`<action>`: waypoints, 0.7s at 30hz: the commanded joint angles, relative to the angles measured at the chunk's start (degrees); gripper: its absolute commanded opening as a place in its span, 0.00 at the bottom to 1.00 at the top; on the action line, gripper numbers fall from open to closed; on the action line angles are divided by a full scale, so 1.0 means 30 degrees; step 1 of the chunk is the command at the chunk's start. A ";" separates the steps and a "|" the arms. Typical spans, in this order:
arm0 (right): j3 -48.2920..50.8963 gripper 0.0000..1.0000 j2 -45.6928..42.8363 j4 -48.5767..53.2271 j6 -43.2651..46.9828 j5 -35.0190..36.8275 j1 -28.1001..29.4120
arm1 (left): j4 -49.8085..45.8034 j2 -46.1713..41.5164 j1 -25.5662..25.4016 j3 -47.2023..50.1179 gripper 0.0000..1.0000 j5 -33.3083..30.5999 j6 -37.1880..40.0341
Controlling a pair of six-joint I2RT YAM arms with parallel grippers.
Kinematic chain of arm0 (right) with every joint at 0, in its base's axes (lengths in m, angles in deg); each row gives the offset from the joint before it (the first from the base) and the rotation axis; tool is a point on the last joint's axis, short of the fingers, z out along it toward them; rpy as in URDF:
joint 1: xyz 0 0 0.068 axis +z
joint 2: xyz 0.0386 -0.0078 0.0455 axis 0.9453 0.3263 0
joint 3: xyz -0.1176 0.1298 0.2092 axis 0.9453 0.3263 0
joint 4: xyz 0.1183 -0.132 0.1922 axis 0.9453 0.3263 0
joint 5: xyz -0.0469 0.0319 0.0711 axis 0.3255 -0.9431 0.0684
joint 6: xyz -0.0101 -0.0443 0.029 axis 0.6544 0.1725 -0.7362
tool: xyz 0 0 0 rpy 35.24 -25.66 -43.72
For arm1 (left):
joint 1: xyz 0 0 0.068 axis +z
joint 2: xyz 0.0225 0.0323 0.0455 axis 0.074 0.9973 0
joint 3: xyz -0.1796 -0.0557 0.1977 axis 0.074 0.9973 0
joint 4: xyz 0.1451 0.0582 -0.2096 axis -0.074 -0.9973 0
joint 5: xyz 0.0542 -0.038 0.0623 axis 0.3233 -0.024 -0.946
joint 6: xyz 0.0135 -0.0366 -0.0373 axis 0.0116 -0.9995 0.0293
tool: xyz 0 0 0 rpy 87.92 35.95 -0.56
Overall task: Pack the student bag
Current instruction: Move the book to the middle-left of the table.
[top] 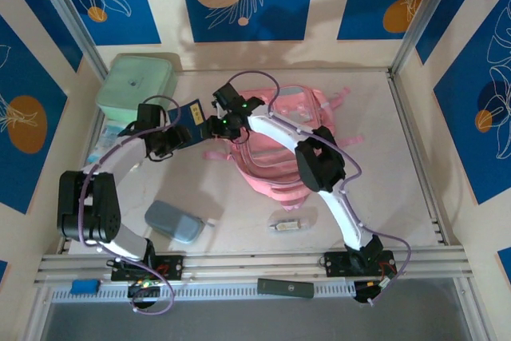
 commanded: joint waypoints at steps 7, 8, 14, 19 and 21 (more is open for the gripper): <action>-0.4304 0.57 0.3252 0.2262 0.0306 0.0810 0.0008 | 0.2289 0.2390 0.0624 -0.0297 0.57 0.0996 -0.0754; -0.4811 0.57 0.3620 0.2560 0.0374 0.1226 0.0083 | 0.2353 0.2620 0.0633 -0.0411 0.57 0.1070 -0.0548; -0.6531 0.57 0.5029 0.3030 0.0162 0.1344 0.0257 | 0.2249 0.3569 0.0981 -0.0753 0.51 0.0362 -0.0582; -0.7412 0.59 0.5984 0.3551 0.0160 0.2074 0.0348 | 0.2521 0.4147 0.1218 -0.0934 0.51 -0.0182 -0.0591; -0.7447 0.59 0.6213 0.3394 0.0157 0.1668 0.0341 | 0.2867 0.4434 0.1420 -0.0992 0.51 -0.0029 -0.0584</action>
